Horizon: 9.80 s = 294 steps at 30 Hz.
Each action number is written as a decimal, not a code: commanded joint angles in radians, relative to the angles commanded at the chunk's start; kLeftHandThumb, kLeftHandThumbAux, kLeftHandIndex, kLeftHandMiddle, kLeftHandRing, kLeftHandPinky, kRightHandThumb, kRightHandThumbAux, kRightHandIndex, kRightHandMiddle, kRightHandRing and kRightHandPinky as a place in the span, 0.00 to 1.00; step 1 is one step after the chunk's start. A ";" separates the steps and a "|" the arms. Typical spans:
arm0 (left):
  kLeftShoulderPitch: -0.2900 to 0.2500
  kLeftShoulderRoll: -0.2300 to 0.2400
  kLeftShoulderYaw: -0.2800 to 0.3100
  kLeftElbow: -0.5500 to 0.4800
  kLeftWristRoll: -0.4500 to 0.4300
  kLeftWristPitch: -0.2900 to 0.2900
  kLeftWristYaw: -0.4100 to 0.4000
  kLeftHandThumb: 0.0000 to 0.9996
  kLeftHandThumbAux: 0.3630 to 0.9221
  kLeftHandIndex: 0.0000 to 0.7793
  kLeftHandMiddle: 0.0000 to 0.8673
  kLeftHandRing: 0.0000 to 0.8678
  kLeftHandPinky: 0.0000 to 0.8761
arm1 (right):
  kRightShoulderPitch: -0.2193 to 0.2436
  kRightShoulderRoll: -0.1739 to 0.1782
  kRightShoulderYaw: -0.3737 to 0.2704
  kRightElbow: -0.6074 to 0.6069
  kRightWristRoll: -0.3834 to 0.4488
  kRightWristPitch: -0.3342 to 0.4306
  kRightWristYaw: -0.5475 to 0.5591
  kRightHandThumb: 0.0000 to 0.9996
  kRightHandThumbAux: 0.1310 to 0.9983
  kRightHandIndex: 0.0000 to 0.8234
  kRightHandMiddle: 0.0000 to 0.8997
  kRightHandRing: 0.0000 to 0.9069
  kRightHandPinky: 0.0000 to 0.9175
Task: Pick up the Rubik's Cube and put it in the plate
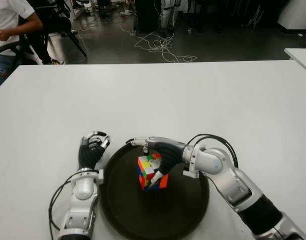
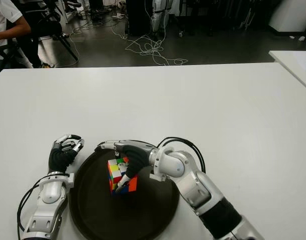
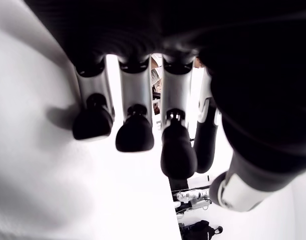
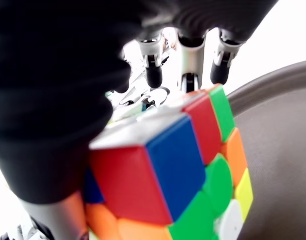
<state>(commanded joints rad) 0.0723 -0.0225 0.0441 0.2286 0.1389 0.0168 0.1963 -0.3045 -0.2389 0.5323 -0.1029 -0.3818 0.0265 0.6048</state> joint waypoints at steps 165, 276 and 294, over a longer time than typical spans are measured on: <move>-0.064 0.009 0.050 0.211 -0.090 -0.232 -0.045 0.71 0.62 0.57 0.93 0.95 0.91 | 0.165 -0.057 -0.582 0.206 0.168 -0.558 -0.621 0.00 0.66 0.00 0.00 0.00 0.00; -0.063 0.013 0.069 0.184 -0.134 -0.213 -0.060 0.70 0.62 0.57 0.93 0.95 0.92 | 0.444 0.336 -0.597 0.281 0.255 -0.235 -0.911 0.24 0.81 0.81 0.88 0.90 0.89; -0.061 0.027 0.061 0.178 -0.121 -0.203 -0.067 0.70 0.62 0.57 0.93 0.95 0.92 | 0.404 0.335 -0.634 0.384 0.265 -0.362 -0.912 0.23 0.82 0.84 0.88 0.89 0.88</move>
<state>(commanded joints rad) 0.0110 0.0046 0.1047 0.4061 0.0180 -0.1865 0.1293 0.0993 0.0957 -0.1015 0.2812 -0.1165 -0.3351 -0.3072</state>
